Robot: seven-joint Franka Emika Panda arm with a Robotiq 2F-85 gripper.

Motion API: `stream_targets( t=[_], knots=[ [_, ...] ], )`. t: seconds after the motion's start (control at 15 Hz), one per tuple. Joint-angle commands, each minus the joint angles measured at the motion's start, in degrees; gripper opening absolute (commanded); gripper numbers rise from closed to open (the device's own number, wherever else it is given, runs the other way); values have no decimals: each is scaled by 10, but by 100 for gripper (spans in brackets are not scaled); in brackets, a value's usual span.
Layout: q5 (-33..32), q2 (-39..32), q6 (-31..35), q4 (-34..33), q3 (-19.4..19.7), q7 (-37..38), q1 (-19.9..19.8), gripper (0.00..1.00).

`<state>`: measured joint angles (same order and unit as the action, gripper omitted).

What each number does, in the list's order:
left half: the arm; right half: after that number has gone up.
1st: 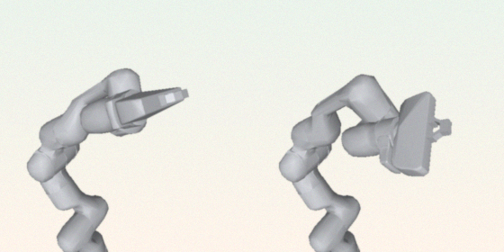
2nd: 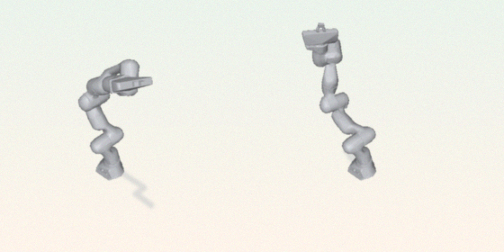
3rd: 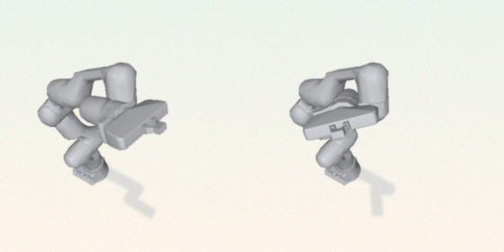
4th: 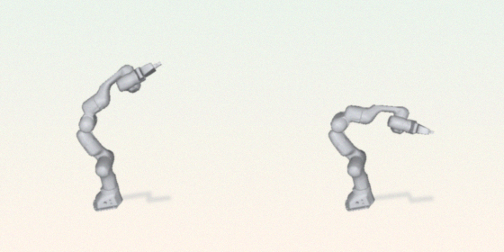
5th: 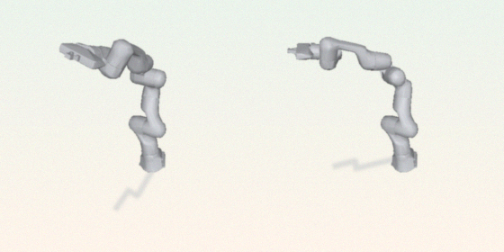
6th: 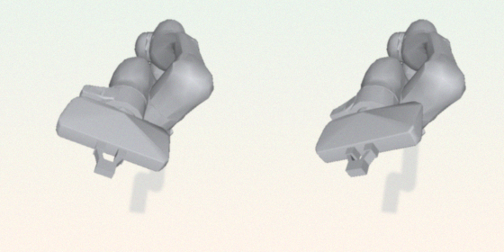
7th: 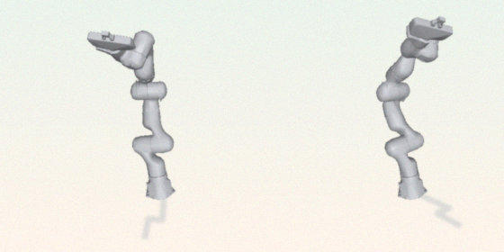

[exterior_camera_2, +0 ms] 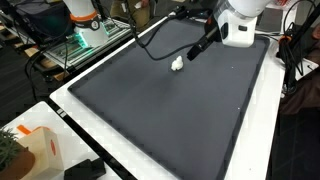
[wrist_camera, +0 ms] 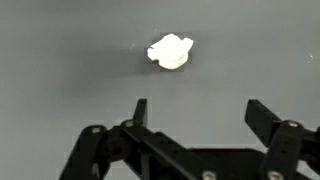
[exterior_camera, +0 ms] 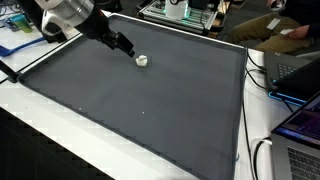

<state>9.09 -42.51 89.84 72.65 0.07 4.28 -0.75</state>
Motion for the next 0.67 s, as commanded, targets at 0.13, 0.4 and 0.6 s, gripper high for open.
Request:
stream_targets(
  t=[0.13, 0.4, 0.6],
  knots=[
    [4, -59, -73, -65, -12, -5, -4, 100],
    [4, -97, -117, -106, -13, -5, -6, 100],
    [3, -123, -139, -142, -12, -3, -5, 100]
  ],
)
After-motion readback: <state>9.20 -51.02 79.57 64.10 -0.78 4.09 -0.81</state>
